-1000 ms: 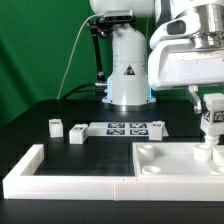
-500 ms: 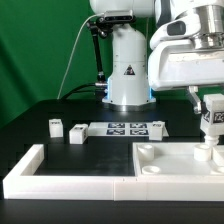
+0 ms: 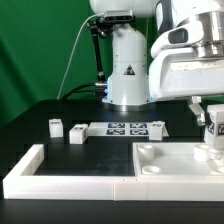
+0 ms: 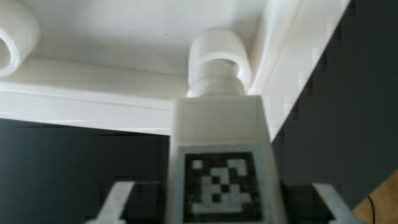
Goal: Assemble one leg
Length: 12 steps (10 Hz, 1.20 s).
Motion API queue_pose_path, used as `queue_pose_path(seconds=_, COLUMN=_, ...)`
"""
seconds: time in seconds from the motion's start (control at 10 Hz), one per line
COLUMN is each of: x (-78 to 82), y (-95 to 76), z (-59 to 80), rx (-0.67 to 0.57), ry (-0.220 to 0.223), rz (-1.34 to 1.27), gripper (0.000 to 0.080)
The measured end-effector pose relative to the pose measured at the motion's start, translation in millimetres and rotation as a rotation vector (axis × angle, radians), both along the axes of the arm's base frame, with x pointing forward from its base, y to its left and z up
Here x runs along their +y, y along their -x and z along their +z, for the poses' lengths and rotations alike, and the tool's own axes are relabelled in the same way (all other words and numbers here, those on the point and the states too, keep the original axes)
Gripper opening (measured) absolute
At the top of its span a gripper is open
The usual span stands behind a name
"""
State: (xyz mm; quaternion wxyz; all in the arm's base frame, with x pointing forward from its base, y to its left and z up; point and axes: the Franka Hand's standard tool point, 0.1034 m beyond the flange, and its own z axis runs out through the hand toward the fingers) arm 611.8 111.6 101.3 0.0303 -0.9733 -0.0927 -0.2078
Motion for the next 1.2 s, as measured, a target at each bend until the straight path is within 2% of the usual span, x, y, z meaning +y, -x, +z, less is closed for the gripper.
queue_pose_path(seconds=0.2, x=5.0, y=-3.9, z=-13.9, rx=0.009, ry=-0.001, rz=0.003, gripper=0.0291)
queue_pose_path(seconds=0.6, x=4.6, y=-2.0, z=-25.6, rx=0.018, ry=0.001, rz=0.004, gripper=0.0291)
queue_pose_path(seconds=1.0, x=6.0, y=-8.5, z=-27.6, rx=-0.077, ry=-0.003, rz=0.0, gripper=0.0291)
queue_pose_path(seconds=1.2, x=5.9, y=-8.5, z=-27.4, rx=-0.083, ry=-0.004, rz=0.0, gripper=0.0292)
